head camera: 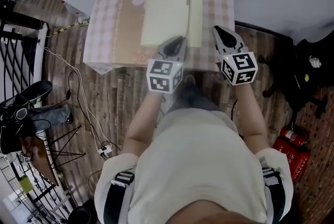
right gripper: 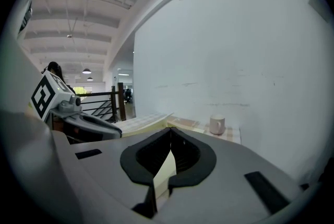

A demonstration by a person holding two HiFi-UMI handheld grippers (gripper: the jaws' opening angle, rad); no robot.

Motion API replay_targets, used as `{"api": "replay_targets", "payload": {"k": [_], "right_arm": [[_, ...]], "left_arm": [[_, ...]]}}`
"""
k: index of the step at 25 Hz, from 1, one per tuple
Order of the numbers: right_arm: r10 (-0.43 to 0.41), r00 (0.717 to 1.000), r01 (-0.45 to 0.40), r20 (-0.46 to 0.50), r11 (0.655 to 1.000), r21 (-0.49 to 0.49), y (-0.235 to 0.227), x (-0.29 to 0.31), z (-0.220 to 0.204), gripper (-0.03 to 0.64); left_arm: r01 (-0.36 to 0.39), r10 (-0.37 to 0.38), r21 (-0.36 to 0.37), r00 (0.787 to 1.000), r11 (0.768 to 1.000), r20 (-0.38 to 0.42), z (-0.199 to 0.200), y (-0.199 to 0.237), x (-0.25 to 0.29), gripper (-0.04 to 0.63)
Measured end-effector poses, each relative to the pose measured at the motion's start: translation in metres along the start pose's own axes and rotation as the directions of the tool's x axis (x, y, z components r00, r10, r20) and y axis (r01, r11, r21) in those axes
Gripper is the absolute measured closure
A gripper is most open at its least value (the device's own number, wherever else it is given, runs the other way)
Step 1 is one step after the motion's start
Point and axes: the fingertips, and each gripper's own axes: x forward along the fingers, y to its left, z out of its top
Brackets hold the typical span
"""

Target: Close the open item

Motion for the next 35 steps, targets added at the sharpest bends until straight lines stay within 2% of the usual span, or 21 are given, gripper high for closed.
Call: {"api": "replay_targets", "payload": {"k": [9, 18, 25, 35], "right_arm": [[-0.018, 1.000, 0.018, -0.021, 1.000, 0.015, -0.034, 0.034, -0.003, 0.617], [0.040, 0.996, -0.041, -0.078, 0.999, -0.013, -0.037, 0.091, -0.011, 0.617], [0.050, 0.984, -0.054, -0.172, 0.998, -0.020, -0.038, 0.131, -0.040, 0.617], [0.045, 0.950, -0.059, -0.308, 0.997, -0.039, -0.038, 0.162, -0.086, 0.617]], "left_arm": [[0.048, -0.041, 0.046, 0.990, 0.998, -0.132, -0.036, -0.021, 0.038, 0.571], [0.073, -0.055, 0.077, 0.975, 0.994, -0.214, -0.059, -0.029, 0.056, 0.569], [0.090, -0.071, 0.060, 0.961, 0.994, -0.267, -0.069, -0.031, 0.067, 0.568], [0.124, -0.105, 0.042, 0.943, 0.991, -0.315, -0.080, -0.032, 0.075, 0.561]]}}
